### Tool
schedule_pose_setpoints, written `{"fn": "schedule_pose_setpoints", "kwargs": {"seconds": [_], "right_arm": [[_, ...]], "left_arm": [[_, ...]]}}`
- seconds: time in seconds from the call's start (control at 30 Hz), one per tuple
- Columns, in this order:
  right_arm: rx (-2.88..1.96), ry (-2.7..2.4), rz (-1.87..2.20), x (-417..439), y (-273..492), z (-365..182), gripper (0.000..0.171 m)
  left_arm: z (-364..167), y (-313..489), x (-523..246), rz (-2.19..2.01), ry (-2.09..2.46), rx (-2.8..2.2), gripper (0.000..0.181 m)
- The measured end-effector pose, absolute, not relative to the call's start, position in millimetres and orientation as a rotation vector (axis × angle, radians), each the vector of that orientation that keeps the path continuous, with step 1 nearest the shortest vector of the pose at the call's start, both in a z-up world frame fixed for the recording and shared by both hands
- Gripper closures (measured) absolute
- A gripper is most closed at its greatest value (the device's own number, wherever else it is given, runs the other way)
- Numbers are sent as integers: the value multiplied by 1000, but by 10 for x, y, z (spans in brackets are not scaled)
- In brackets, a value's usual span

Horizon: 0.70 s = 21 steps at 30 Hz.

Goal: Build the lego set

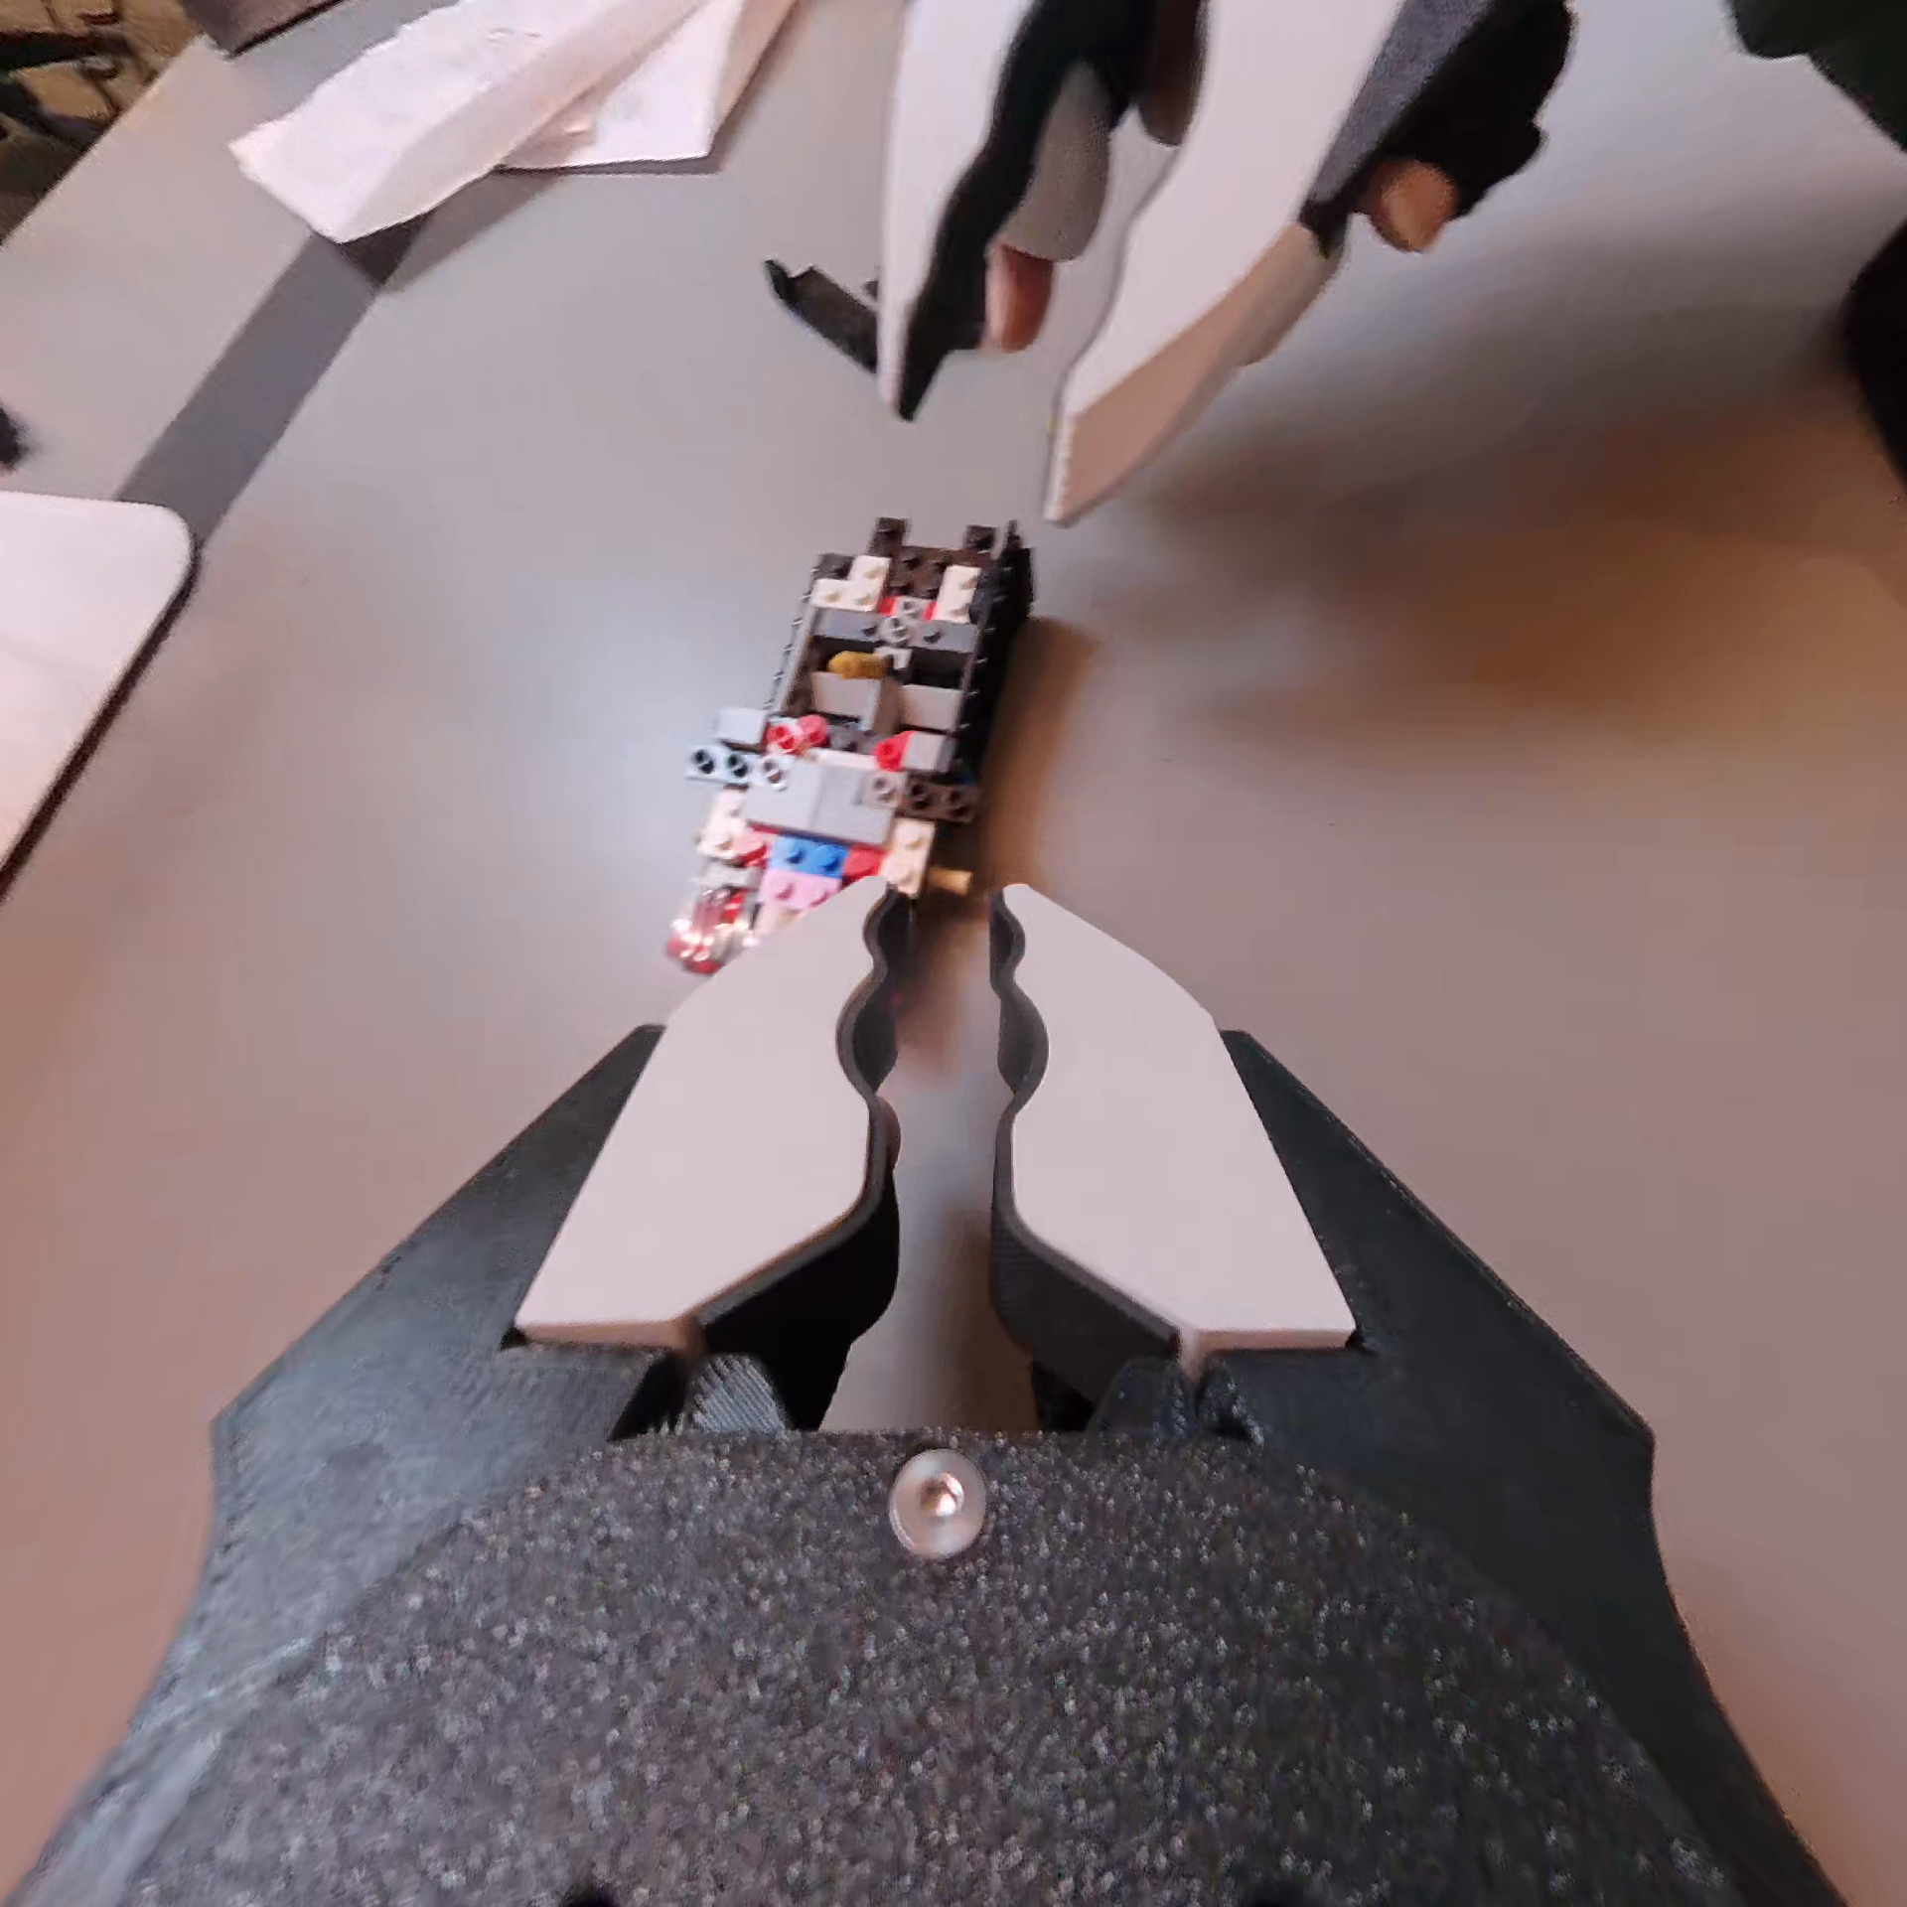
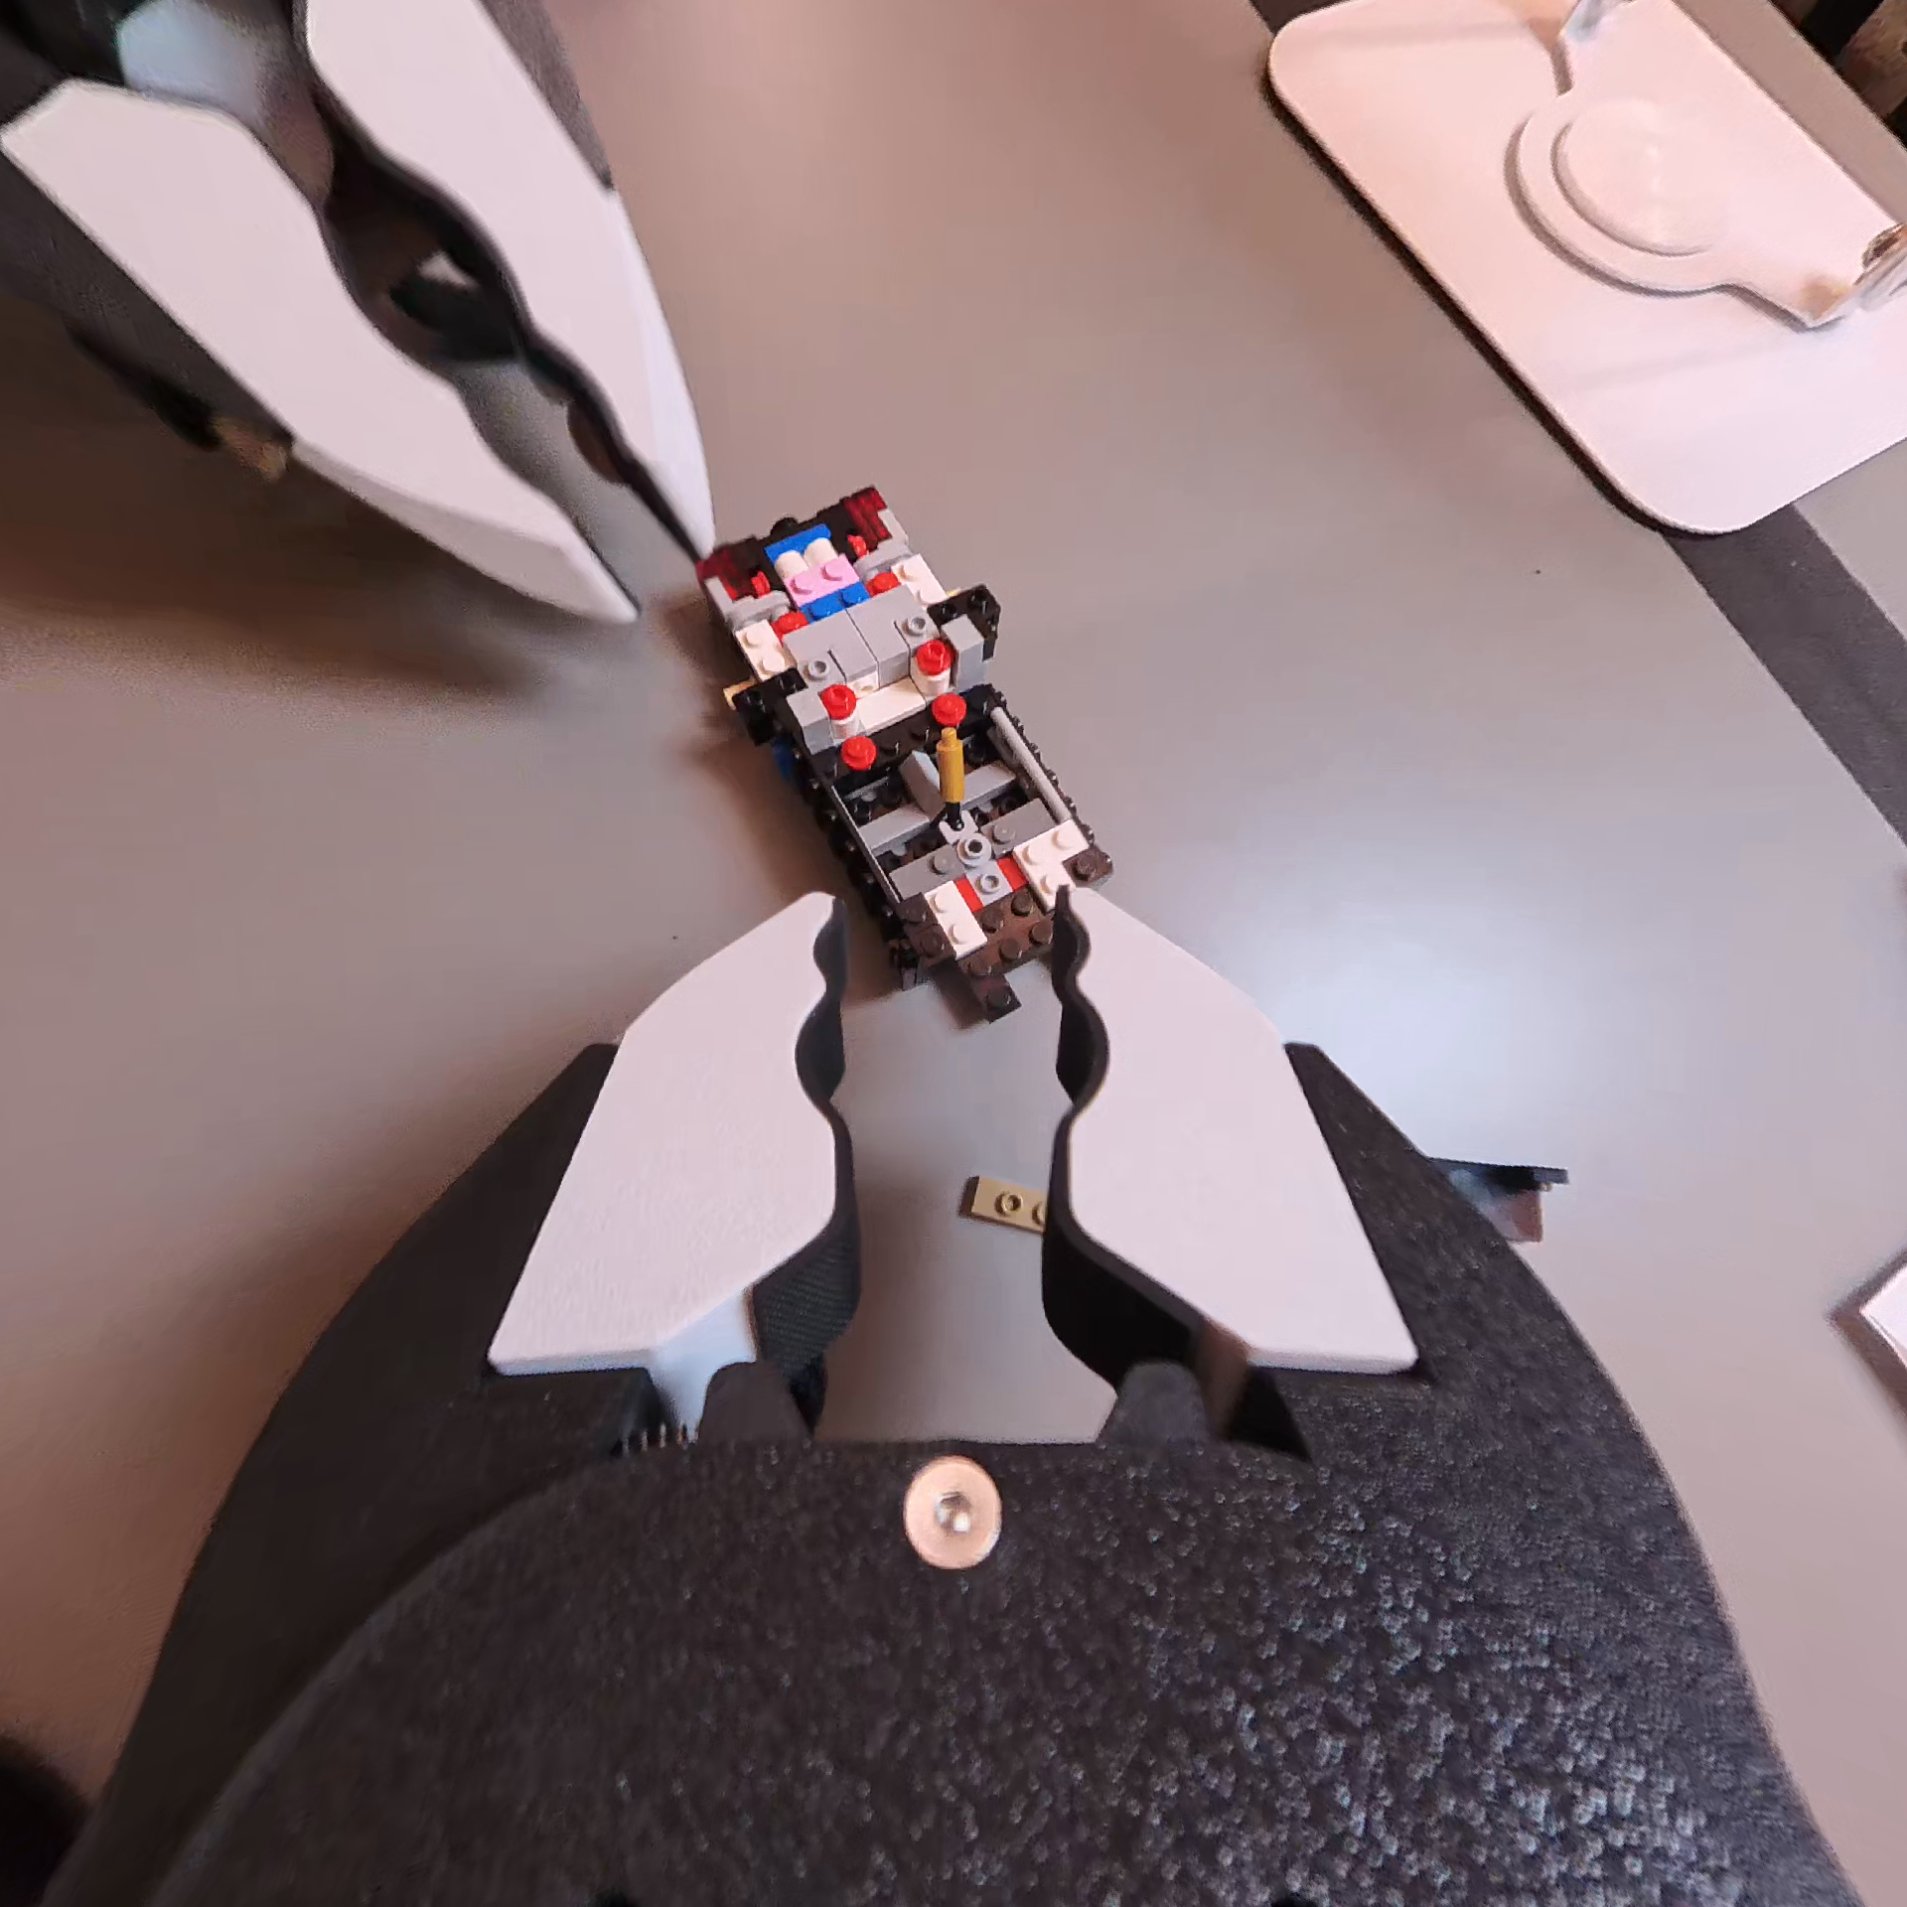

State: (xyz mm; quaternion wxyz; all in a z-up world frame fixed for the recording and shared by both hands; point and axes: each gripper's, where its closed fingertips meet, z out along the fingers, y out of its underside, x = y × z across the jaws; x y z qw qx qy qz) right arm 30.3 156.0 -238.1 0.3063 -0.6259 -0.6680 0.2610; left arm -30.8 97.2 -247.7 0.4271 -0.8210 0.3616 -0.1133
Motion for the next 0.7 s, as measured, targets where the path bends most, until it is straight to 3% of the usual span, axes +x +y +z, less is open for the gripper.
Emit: {"fn": "schedule_pose_setpoints", "kwargs": {"seconds": [0.23, 0.53, 0.7], "right_arm": [[-1580, -1873, 594, 246, 1469, -2478, 133], [-1437, -2115, 331, 24, 1331, -2715, 149], [-1362, -2128, 267, -9, 1318, -2711, 158]], "left_arm": [[-2386, 1056, -468, -216, 871, -2023, 155], [-2663, 1286, -479, -197, 1013, -2093, 104], [-2720, 1297, -374, -164, 1056, -2051, 122]]}}
